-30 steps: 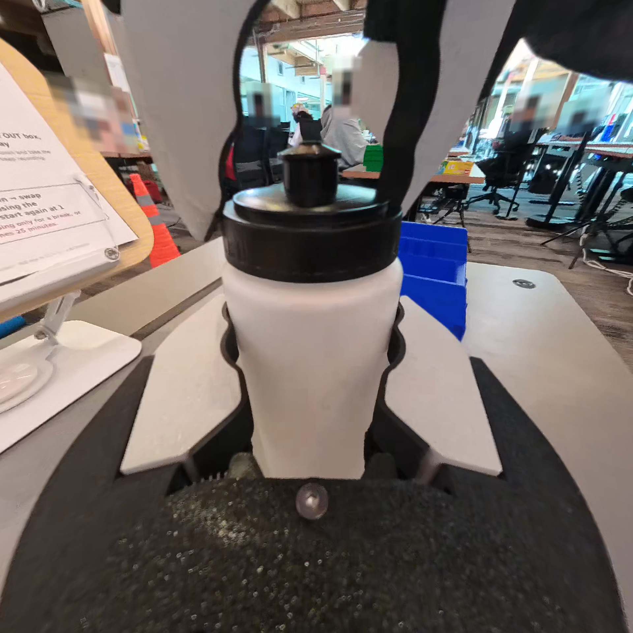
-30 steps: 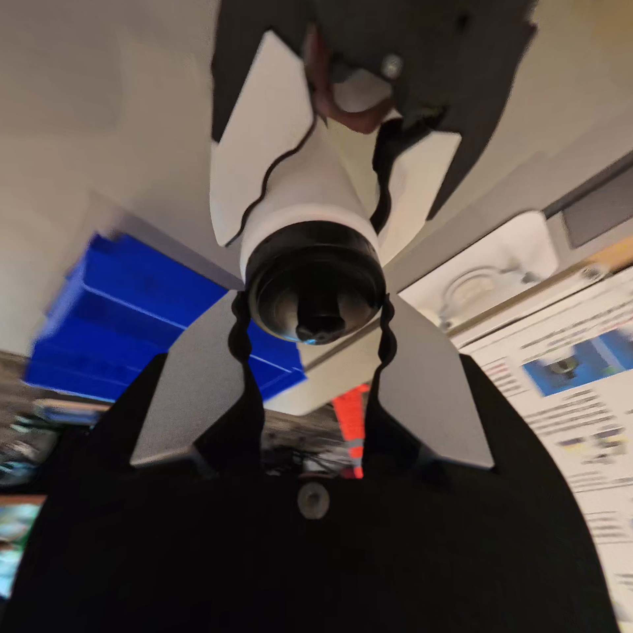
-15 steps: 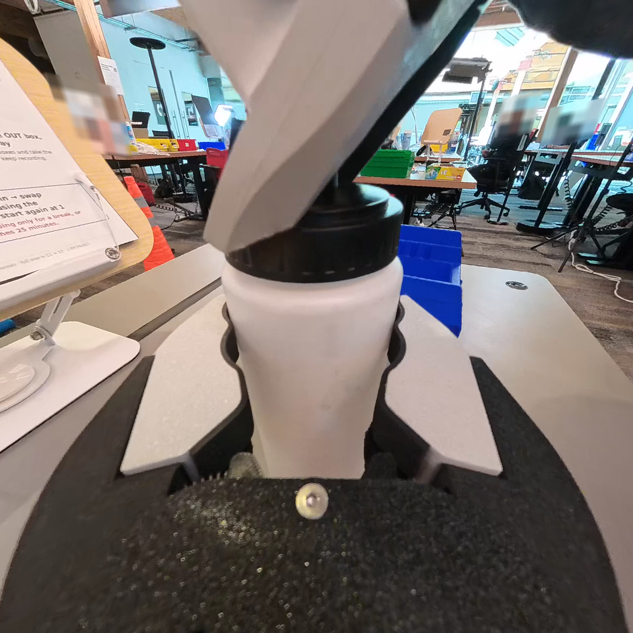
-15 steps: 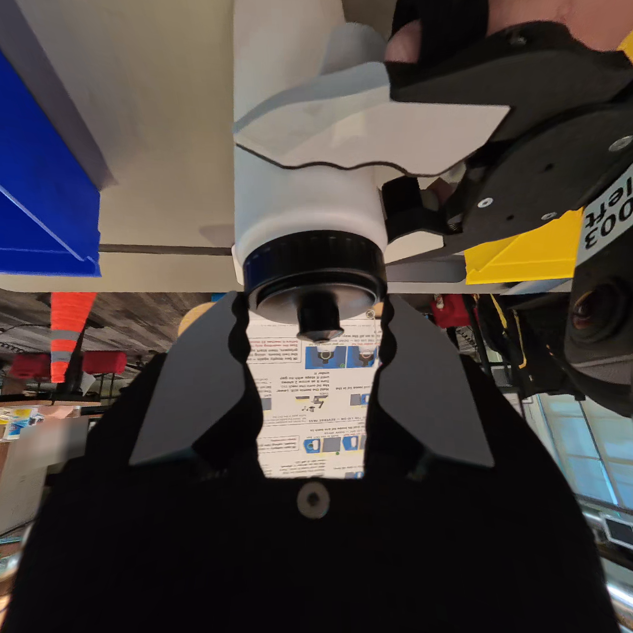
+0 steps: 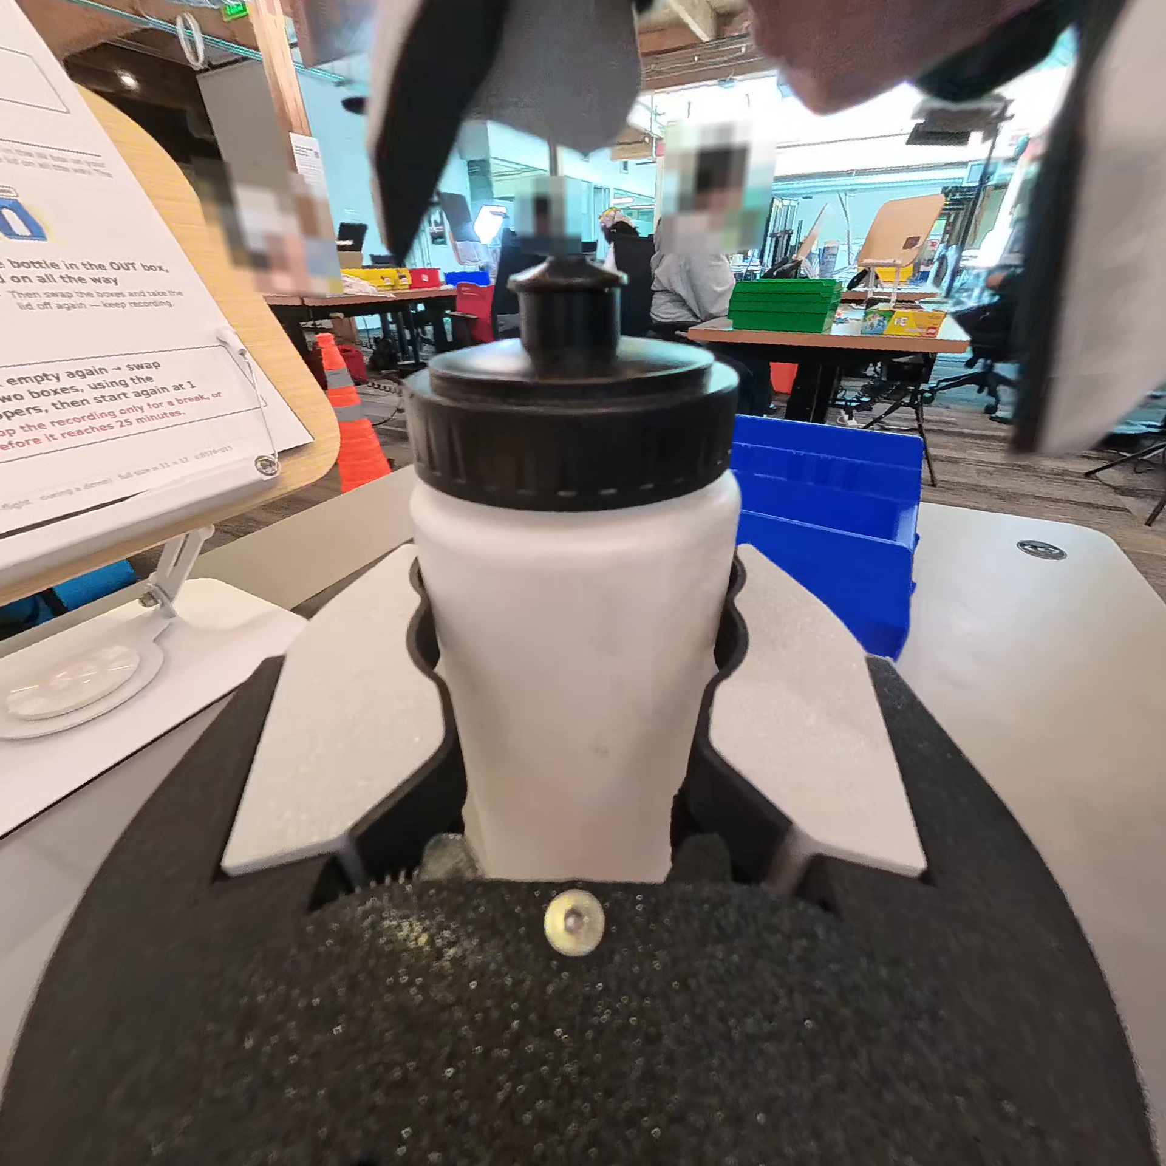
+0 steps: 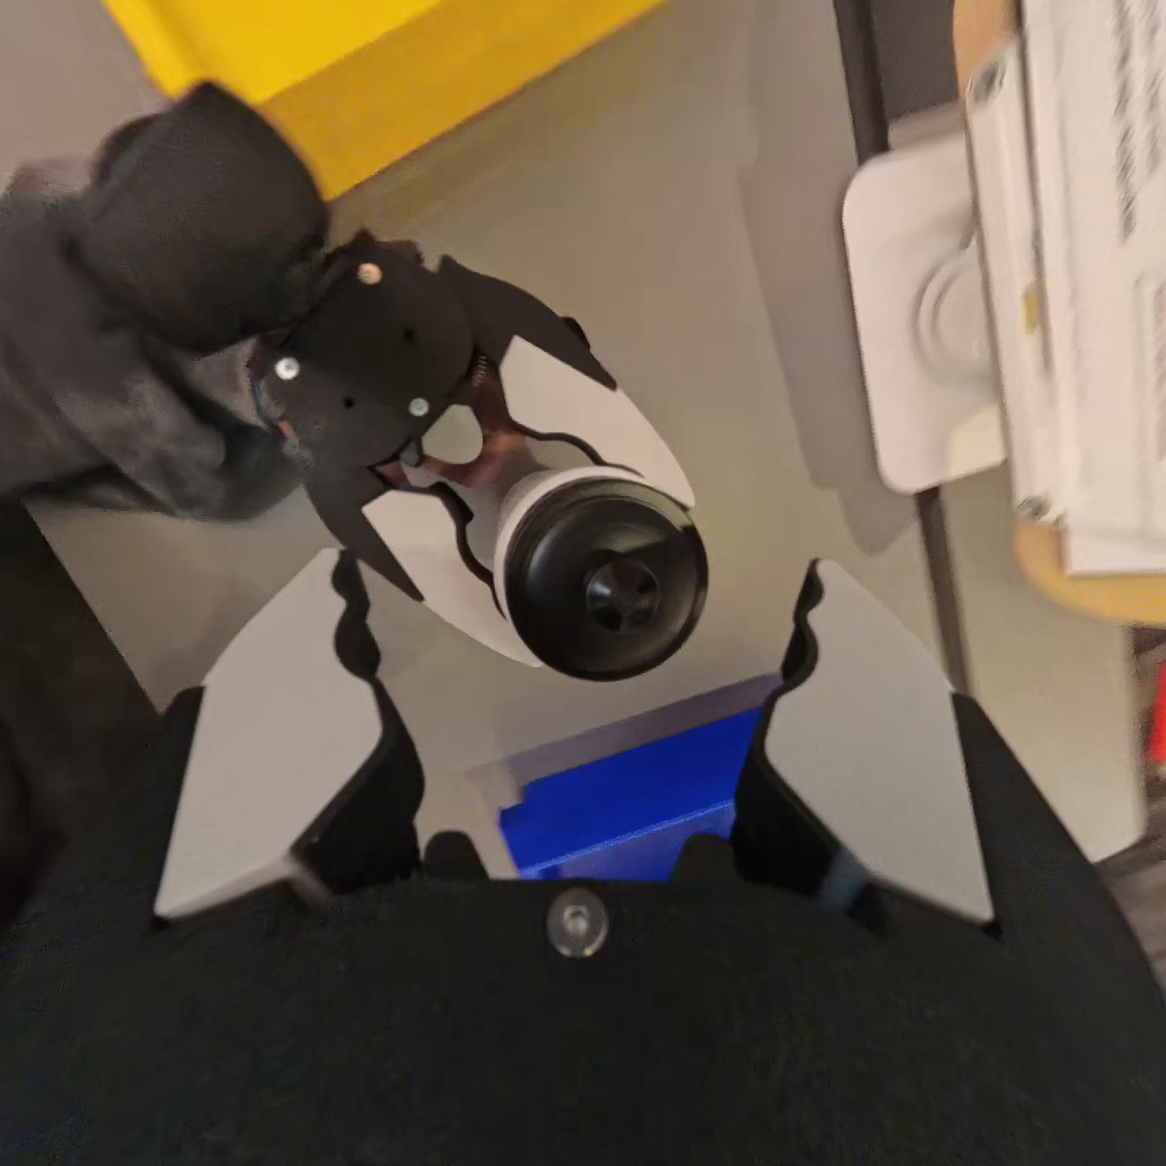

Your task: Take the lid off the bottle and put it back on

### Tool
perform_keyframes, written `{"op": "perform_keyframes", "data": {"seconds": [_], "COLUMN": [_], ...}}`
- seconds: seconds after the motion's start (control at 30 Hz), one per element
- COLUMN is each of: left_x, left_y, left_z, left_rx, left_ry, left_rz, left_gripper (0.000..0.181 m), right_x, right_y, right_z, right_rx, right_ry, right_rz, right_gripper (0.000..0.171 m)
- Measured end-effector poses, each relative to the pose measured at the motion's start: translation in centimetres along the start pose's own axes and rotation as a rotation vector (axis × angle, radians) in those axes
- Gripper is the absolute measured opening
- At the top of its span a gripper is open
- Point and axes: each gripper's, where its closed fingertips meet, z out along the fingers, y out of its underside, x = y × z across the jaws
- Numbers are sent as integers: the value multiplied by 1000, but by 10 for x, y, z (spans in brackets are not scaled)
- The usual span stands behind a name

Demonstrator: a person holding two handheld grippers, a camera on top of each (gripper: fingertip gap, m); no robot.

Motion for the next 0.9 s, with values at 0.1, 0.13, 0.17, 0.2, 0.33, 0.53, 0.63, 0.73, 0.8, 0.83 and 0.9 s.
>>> {"op": "perform_keyframes", "data": {"seconds": [0.1, 0.13, 0.17, 0.2, 0.33, 0.53, 0.63, 0.73, 0.8, 0.83, 0.9], "left_x": [-1, -1, -1, -2, -2, 0, 3, 6, 7, 6, 6], "left_y": [0, 0, 0, 0, 0, 0, 0, 0, 0, 0, 1], "left_z": [1, 1, 1, 1, 2, -1, -2, -2, -2, -2, -2], "left_rx": [-1, -1, -1, 0, -4, -15, -19, -24, -25, -27, -27], "left_ry": [-23, -22, -21, -23, -20, 18, 55, 66, 71, 69, 72], "left_rz": [-1, -1, -1, -2, -5, -9, 0, 16, 18, 15, 8], "left_gripper": [86, 86, 86, 86, 86, 86, 86, 86, 86, 86, 86], "right_x": [8, 11, 17, 18, 7, 5, 3, 4, 6, 8, 11], "right_y": [10, 13, 17, 19, 20, 22, 23, 27, 28, 28, 26], "right_z": [13, 15, 16, 18, 22, 20, 19, 16, 15, 15, 15], "right_rx": [-57, -70, -83, -90, -108, -227, -291, -374, -424, -444, -490], "right_ry": [41, 51, 76, 66, -64, -113, -165, -188, -182, -172, -148], "right_rz": [174, 240, 304, 342, 467, 166, -120, -459, -674, -776, -940], "right_gripper": [121, 111, 100, 92, 76, 76, 76, 76, 77, 77, 76]}}
